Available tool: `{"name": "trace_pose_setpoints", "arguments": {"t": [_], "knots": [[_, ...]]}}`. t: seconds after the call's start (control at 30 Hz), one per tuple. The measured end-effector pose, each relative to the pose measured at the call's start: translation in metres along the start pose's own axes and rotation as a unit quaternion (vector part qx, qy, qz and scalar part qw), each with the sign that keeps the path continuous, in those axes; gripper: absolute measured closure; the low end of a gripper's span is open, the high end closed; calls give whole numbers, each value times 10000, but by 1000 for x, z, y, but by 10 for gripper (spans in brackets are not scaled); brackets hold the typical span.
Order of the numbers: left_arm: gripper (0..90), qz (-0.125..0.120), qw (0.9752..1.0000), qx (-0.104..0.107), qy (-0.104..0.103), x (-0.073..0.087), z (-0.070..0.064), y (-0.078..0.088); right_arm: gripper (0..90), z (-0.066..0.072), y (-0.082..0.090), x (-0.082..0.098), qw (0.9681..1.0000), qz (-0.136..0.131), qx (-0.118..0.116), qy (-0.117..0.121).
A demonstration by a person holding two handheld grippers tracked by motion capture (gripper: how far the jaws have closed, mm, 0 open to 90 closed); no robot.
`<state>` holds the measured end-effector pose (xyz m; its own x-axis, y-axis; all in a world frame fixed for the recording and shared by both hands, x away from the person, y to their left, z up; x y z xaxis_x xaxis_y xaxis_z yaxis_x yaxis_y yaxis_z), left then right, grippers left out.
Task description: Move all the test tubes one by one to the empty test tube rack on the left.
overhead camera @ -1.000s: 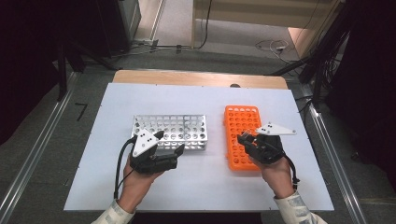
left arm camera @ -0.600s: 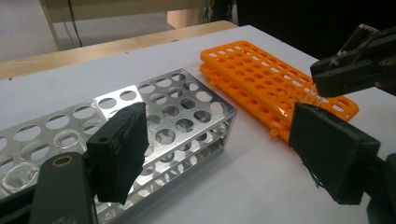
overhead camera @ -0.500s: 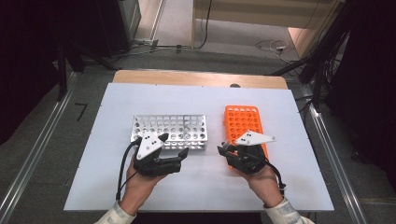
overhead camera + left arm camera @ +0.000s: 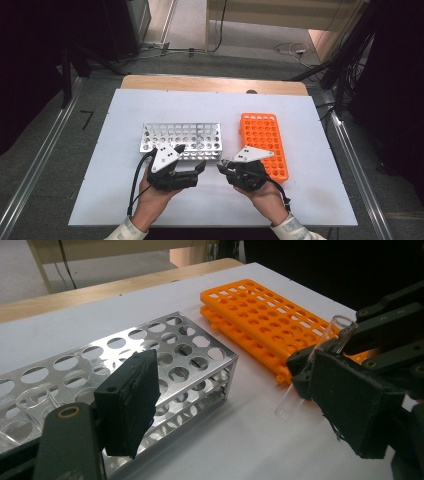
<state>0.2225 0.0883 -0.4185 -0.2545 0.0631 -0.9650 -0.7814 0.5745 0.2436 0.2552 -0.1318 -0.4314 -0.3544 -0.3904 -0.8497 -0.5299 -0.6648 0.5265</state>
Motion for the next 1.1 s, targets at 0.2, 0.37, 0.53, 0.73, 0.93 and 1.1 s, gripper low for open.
{"name": "trace_pose_setpoints", "arguments": {"t": [0.2, 0.37, 0.53, 0.73, 0.93, 1.1], "knots": [[235, 6, 10000, 77, -27, 0, -3, -2, 730, 5, -10, 3, 10000, 28, -62, 44], [300, 46, 9996, 287, -63, 1, -10, -6, 730, 10, -15, 3, 9999, -4, -127, 101], [403, 53, 9985, 527, -130, 0, -19, -12, 730, 20, -20, 1, 9995, 36, -237, 200], [548, 191, 9970, 661, -355, 4, -27, -18, 730, 27, -25, -1, 9992, 41, -316, 252], [680, 225, 9967, 611, -479, 6, -29, -19, 729, 27, -25, -1, 9992, 54, -312, 249], [741, 174, 9971, 553, -502, 5, -30, -19, 729, 27, -25, -1, 9993, 57, -305, 225]]}}
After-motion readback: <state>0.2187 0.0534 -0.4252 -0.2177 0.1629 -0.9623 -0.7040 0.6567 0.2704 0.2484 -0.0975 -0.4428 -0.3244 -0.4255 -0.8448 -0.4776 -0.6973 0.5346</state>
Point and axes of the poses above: each handheld gripper's, and its own axes: y roughly backward along the jaws, x roughly out of its underside, z roughly to its left, the point moved 1 cm from there along -y, roughly forward along the jaws, and after that the axes turned 9 degrees about -z, right-handed, at the moved point
